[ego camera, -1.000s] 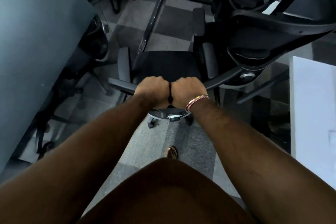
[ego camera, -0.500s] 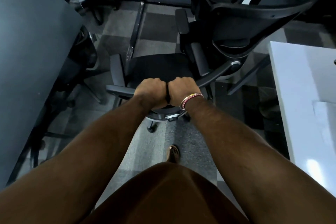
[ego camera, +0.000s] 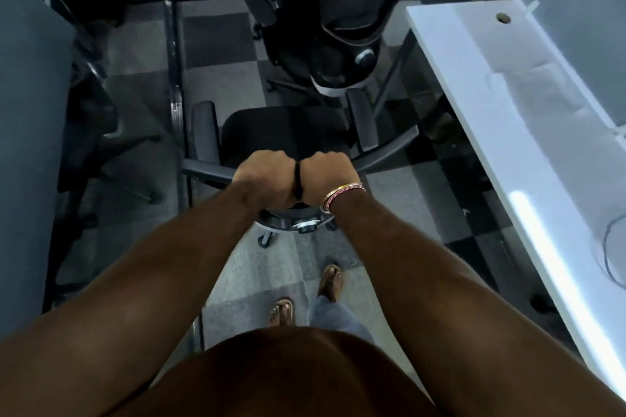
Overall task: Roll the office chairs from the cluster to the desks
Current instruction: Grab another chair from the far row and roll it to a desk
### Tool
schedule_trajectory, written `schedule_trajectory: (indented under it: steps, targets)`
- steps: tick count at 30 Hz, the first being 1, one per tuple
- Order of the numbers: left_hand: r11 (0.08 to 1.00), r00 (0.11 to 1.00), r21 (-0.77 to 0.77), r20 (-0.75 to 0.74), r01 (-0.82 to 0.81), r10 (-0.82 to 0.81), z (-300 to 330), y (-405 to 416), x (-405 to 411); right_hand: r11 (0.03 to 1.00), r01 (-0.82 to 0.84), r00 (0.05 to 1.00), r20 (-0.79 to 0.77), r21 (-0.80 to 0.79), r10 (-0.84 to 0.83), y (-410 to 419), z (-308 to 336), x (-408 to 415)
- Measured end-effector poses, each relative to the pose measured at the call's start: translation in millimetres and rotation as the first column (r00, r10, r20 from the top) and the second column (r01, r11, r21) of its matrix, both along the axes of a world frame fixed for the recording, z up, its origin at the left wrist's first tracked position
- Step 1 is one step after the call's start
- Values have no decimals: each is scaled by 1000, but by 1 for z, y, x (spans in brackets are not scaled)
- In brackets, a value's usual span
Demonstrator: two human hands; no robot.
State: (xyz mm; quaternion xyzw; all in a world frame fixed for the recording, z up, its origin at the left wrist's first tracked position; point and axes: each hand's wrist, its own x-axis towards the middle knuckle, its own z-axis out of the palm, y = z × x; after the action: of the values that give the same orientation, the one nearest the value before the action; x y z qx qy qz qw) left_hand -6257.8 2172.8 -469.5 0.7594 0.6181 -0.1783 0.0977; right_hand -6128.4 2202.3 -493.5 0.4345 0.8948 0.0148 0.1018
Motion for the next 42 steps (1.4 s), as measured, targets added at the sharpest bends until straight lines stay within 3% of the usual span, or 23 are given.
schedule_trajectory:
  steps: [2,6,8,10,12,13,20,25,31,39,42]
  targets:
    - [999,999,7,1,33,-33,0,-20,16,999,49,999,10,1,-49,-24,-1,16]
    - [991,985,-26,-110,-133,130,-7,-45,67,988,153,988,25,-20,-153,-67,1,52]
    - [995,993,-14,-68,-102,101,-15,-58,88,977,212,977,29,-15,-211,-91,1,74]
    - [999,999,20,-24,42,-42,-14,-75,100,964,266,963,36,-11,-266,-115,1,93]
    - [949,949,34,-12,314,-314,-12,-91,114,942,335,942,36,-19,-335,-142,2,116]
    - [928,928,27,6,372,-372,-10,-98,121,934,357,934,31,-23,-356,-152,3,125]
    - [843,841,11,-78,538,-536,-6,-177,212,834,550,835,12,-32,-550,-255,3,201]
    - [689,687,60,45,722,-725,-12,-222,248,735,677,736,15,-33,-677,-327,5,235]
    - [469,470,113,25,876,-883,-17,-271,297,568,823,568,-2,-22,-823,-400,3,264]
    - [183,183,144,17,972,-983,-15,-326,344,265,964,265,-26,19,-964,-478,0,278]
    - [50,48,131,20,990,-999,-14,-341,358,97,995,98,-20,17,-995,-498,-2,273]
